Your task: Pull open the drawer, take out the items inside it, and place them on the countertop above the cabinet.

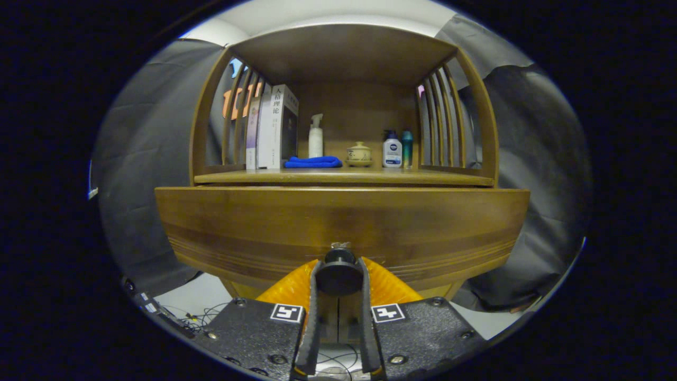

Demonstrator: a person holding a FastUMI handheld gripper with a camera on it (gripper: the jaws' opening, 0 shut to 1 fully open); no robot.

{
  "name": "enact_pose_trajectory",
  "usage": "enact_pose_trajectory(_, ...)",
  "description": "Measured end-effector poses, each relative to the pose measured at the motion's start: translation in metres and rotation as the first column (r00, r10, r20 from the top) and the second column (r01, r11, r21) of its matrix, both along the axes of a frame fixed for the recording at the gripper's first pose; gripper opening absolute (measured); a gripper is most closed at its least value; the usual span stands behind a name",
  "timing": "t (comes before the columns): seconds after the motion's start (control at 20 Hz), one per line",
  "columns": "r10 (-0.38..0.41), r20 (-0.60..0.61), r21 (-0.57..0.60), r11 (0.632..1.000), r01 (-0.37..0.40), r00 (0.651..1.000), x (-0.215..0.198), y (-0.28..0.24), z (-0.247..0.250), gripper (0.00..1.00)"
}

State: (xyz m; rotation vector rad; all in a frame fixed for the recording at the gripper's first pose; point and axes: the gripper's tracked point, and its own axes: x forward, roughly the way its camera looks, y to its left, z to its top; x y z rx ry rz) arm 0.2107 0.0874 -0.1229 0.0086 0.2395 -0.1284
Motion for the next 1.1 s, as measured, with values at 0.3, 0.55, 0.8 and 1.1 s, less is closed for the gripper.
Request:
enact_pose_trajectory(0.3, 0.006, -0.008, 0.025, 1.000, -0.006, 1.000, -0.051, 0.005, -0.001, 0.34)
enact_pose_trajectory(0.55, 0.013, -0.034, 0.034, 0.999, -0.012, 0.999, -0.084, 0.010, -0.011, 0.34)
enact_pose_trajectory(0.8, 0.018, -0.025, -0.004, 1.000, -0.019, 1.000, -0.083, 0.011, -0.012, 0.41)
enact_pose_trajectory(1.1, 0.035, 0.171, -0.091, 0.996, -0.019, 0.985, -0.099, 0.003, 0.066, 0.92)
